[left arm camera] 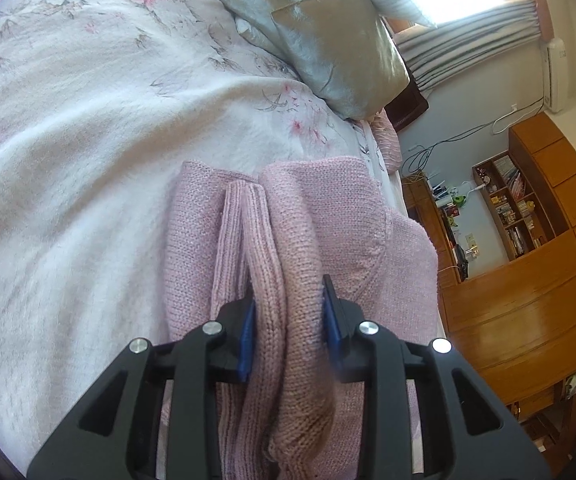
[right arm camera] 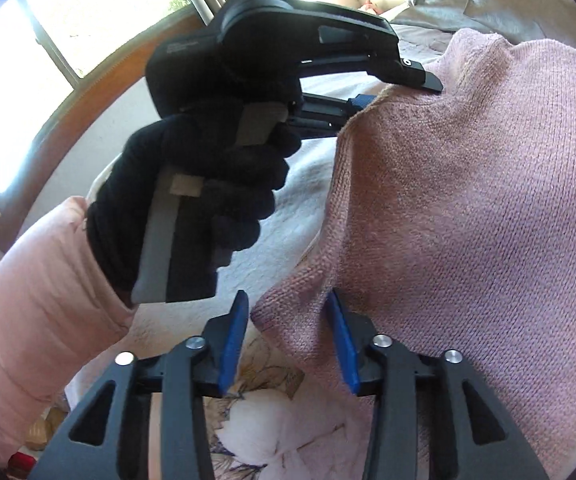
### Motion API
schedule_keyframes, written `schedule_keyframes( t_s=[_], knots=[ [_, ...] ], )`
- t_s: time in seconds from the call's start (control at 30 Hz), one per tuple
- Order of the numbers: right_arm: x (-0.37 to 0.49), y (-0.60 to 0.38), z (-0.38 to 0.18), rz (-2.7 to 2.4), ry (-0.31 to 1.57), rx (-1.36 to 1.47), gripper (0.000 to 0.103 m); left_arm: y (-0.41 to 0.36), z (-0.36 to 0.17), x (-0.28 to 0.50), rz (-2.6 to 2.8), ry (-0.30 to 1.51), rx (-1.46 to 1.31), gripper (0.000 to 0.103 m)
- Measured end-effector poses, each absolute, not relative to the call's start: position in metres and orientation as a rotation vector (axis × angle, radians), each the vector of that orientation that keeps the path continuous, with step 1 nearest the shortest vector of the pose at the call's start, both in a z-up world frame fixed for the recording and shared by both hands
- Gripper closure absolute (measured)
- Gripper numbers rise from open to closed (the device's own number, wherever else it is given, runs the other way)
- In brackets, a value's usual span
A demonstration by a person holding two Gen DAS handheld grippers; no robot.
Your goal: Fold small clothes
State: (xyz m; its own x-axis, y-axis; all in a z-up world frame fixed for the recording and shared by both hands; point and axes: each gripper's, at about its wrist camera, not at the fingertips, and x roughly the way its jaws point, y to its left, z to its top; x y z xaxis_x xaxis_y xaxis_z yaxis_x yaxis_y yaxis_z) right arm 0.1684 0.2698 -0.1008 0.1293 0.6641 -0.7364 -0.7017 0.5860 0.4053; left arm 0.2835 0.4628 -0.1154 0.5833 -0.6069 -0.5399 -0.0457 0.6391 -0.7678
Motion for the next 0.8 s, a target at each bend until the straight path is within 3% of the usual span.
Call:
schedule_keyframes(
  t_s=[0.1, 0.37, 0.43, 0.67, 0.7, 0.8],
  knots=[
    [0.158, 0.25, -0.084, 1.015, 1.013, -0.02, 0.054, 0.464, -0.107, 0.291, -0.355, 0.884, -0.829, 0.059],
    [0.154, 0.169, -0.063, 0.934, 0.931, 0.125, 0.051, 0.452, -0.109, 0.303, -0.399, 0.907, -0.884, 0.056],
    [0.159, 0.151, -0.065, 0.928, 0.925, 0.162, 0.051, 0.451, -0.108, 0.302, -0.404, 0.914, -0.887, 0.047],
    [0.173, 0.139, -0.074, 0.856, 0.928, 0.159, 0.051, 0.427, -0.097, 0.308, -0.372, 0.979, -0.73, 0.042],
    [0.173, 0.142, -0.074, 0.847, 0.927, 0.16, 0.051, 0.422, -0.098, 0.309, -0.366, 0.996, -0.711, 0.043],
    [0.172, 0.141, -0.073, 0.829, 0.93, 0.168, 0.051, 0.41, -0.103, 0.308, -0.308, 1.02, -0.605, 0.08]
  ],
)
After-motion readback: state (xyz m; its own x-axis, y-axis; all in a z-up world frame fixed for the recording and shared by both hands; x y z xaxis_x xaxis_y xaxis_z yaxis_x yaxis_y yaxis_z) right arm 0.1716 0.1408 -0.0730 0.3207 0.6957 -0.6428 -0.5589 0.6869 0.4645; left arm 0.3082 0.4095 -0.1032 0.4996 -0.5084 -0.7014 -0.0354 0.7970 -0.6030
